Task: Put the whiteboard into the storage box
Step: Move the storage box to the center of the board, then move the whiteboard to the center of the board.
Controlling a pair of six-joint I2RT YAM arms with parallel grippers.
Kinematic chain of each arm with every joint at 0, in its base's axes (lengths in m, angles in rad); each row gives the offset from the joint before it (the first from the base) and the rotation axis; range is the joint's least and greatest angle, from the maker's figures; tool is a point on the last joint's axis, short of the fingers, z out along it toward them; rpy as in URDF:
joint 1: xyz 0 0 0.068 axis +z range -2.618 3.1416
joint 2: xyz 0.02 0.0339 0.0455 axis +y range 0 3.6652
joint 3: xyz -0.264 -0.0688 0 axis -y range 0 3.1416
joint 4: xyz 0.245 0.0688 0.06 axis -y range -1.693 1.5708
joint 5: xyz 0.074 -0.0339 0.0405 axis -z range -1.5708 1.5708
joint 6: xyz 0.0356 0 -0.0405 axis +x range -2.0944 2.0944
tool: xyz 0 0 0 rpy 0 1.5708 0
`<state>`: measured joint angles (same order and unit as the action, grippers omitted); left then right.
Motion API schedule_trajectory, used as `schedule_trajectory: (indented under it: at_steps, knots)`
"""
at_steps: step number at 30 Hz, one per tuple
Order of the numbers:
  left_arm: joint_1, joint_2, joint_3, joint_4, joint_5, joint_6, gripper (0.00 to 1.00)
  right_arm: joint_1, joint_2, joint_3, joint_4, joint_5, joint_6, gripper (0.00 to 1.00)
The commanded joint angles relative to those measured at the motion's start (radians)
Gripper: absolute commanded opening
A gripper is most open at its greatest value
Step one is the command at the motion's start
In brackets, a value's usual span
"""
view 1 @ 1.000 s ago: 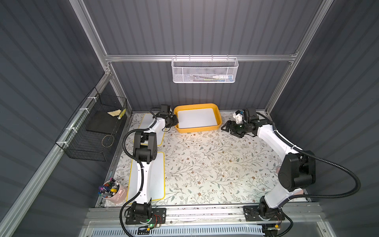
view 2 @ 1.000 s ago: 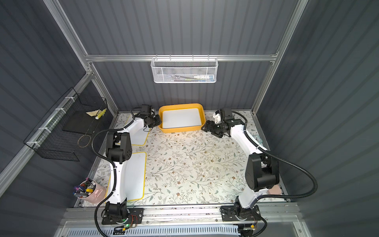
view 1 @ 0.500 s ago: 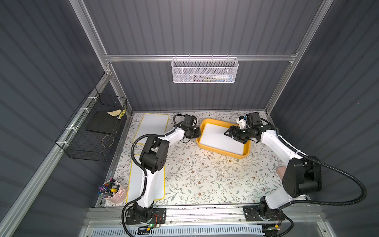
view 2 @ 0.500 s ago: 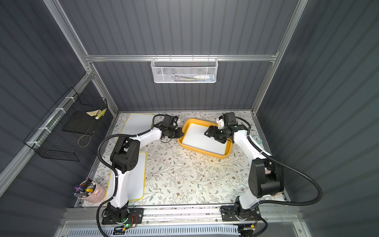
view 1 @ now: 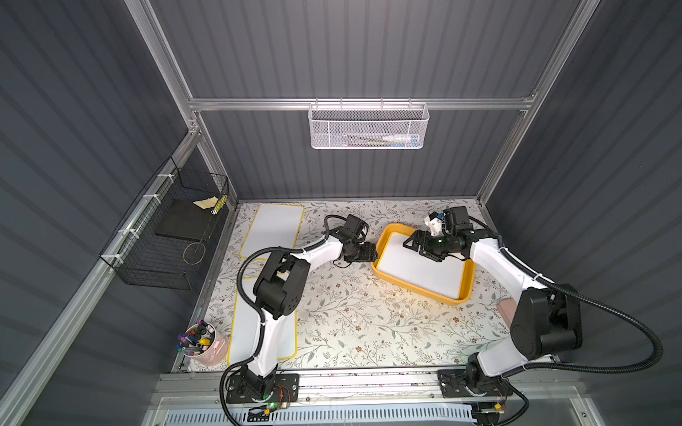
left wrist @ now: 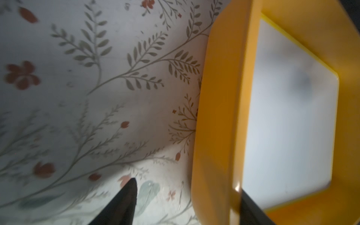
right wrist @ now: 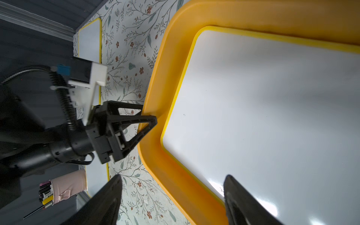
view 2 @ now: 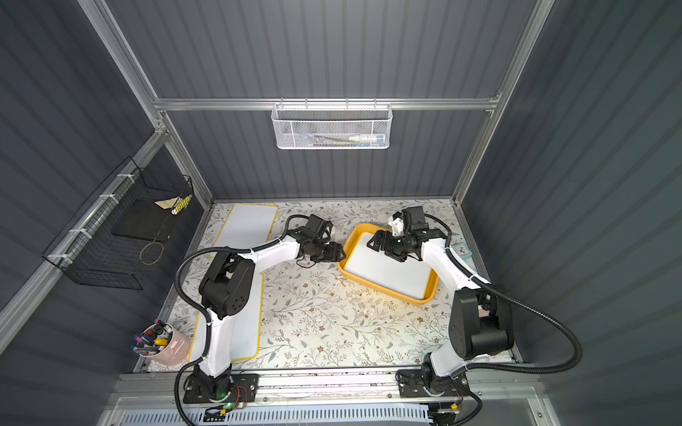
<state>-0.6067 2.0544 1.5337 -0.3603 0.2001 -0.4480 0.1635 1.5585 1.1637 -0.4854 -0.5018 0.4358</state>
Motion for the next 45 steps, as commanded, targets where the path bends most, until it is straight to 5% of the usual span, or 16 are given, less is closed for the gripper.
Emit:
schedule_trajectory:
  at_steps: [1,15,34,45]
  knots:
    - [0.057,-0.179,-0.090,-0.100,-0.156,0.027,0.72,0.025,-0.026,-0.019,0.026,-0.033,-0.025,0.82]
    - [0.218,-0.593,-0.541,-0.368,-0.494,-0.044,0.76,0.287,0.016,-0.018,0.132,0.012,-0.018,0.82]
    - [0.228,-0.551,-0.848,-0.078,-0.137,-0.193,0.73,0.392,0.045,-0.032,0.195,-0.018,0.004,0.82]
    - [0.064,-0.429,-0.813,0.196,-0.071,-0.363,0.72,0.407,0.037,-0.057,0.202,-0.026,0.018,0.82]
